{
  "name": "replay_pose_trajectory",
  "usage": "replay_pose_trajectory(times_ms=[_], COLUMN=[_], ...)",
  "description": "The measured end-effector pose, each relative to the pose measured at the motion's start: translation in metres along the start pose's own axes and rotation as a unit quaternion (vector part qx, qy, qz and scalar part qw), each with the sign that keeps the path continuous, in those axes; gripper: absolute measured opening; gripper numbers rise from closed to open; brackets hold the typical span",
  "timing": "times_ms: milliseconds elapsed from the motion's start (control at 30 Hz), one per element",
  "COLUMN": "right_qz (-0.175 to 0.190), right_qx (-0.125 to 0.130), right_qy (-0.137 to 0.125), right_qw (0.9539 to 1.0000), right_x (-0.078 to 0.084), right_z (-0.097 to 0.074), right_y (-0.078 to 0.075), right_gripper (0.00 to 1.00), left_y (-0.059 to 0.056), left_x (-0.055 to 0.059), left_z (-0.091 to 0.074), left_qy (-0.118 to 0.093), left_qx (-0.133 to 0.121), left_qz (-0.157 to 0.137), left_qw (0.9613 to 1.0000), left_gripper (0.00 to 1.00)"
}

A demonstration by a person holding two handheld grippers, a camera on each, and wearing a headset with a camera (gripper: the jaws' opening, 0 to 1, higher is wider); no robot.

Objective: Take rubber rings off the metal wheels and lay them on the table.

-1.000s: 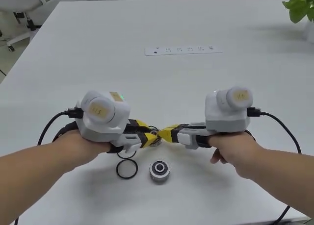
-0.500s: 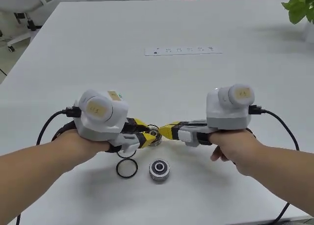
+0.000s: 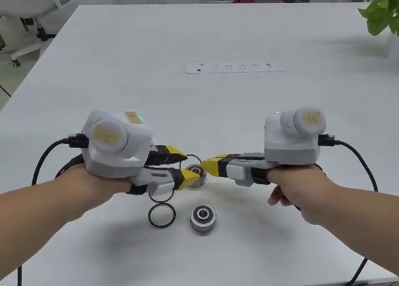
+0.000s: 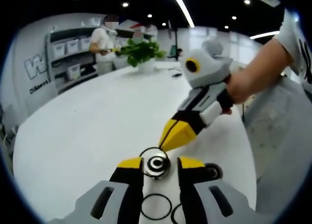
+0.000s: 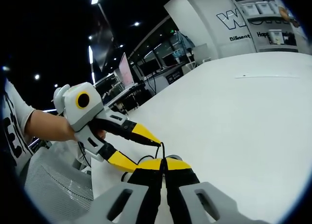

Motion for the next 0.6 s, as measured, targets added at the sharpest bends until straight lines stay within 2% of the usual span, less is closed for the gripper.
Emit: replay_pose_trajectory(times_ms=[200, 600], right_qz=[-0.002, -0.002], right_qx=[-0.01, -0.017], right_qy=[0.002, 0.002], right_qw=[0.9999, 0.9998], right_x=[-0.001, -0.003], right_z=[0.0, 0.0], right_y=[0.006, 0.008], right_gripper=[0.0, 0.0], left_y=[-0.005, -0.006], left_x=[0.002, 0.004], left_z=[-0.008, -0.03], left_qy=[-0.001, -0.01], left_qx=[0.011, 0.012], left_qz=[0.013, 0.017], left_qw=[0.9999, 0.9997], left_gripper=[0.35, 0.43])
Point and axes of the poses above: the centre of the closed fingertips' face, and the gripper's own axes: z roughly forward along the fingers, y roughly to its left, x roughly out of its underside, the point moved 3 cm from there along -z, roughly backward along the fingers, and after that the axes turned 4 degrees about x, right-handed, at the moved point
